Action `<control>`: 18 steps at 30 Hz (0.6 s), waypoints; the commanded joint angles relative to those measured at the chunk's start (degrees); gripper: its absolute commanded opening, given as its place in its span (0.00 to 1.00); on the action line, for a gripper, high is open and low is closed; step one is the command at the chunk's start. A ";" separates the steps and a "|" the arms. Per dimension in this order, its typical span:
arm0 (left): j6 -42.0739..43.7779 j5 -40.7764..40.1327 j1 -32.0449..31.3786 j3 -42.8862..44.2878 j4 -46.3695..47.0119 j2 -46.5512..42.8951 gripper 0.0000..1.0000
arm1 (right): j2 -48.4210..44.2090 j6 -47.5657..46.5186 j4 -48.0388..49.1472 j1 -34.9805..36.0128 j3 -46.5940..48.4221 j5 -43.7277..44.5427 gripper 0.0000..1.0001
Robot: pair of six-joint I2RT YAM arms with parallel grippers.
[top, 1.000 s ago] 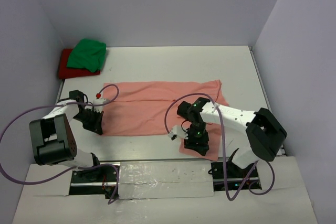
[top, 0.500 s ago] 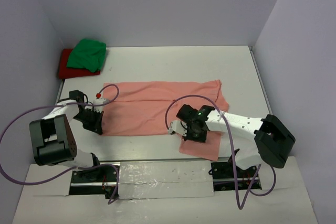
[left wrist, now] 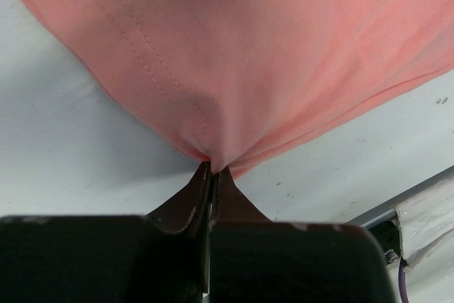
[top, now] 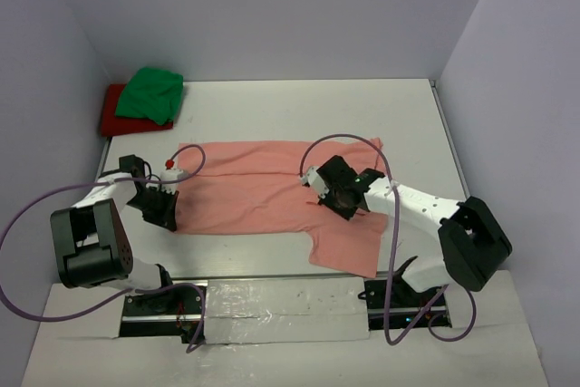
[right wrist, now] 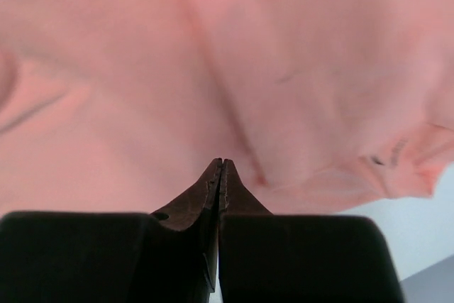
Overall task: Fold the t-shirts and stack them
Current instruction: Fold the tshirt
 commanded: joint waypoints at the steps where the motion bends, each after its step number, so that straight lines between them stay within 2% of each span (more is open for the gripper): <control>1: 0.33 0.76 -0.06 1.75 2.18 -1.94 0.00 | -0.85 4.81 9.33 -3.52 2.91 7.78 0.00; 4: 0.24 1.28 0.03 2.10 2.10 -1.86 0.00 | 3.80 7.36 8.72 -6.60 6.60 9.11 0.00; 8: -0.11 1.81 0.03 2.28 2.54 -1.59 0.00 | 12.23 9.74 3.11 -11.34 12.22 3.16 0.00; 16: 0.41 1.28 0.03 1.75 2.28 -0.71 0.00 | 18.05 11.14 -1.03 -14.08 17.85 -1.69 0.00; 18: 0.41 1.46 0.12 1.75 2.19 -0.62 0.00 | 20.51 11.85 -3.14 -15.66 20.05 -5.89 0.00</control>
